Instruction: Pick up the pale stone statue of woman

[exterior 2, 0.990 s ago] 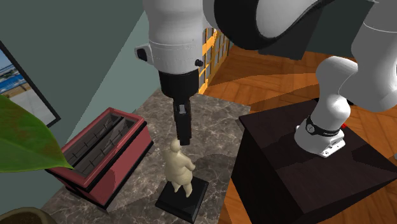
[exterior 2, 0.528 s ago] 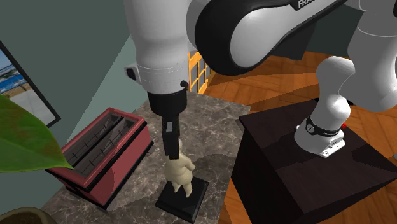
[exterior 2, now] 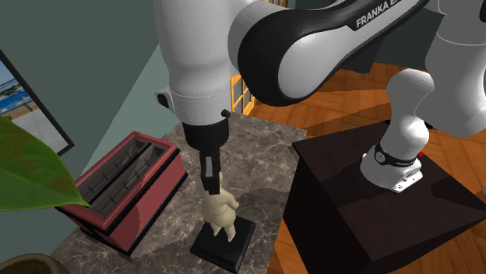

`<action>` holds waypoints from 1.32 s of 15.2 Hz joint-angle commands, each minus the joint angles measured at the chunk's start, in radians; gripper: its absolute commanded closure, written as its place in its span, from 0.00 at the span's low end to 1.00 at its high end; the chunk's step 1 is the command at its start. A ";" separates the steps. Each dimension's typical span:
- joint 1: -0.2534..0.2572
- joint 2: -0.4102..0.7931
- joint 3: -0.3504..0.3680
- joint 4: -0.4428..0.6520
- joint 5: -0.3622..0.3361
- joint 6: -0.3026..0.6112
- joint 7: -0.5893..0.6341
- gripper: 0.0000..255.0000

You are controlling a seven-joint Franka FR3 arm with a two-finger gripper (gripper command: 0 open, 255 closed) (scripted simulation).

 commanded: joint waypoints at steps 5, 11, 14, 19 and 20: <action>0.000 0.001 0.000 0.000 0.000 0.000 -0.001 1.00; -0.001 -0.008 -0.001 0.055 -0.002 -0.063 0.005 1.00; -0.001 -0.011 -0.001 0.091 -0.004 -0.102 0.009 1.00; -0.002 -0.012 -0.001 0.158 -0.005 -0.169 0.015 1.00; -0.002 -0.011 -0.002 0.172 -0.005 -0.183 0.016 1.00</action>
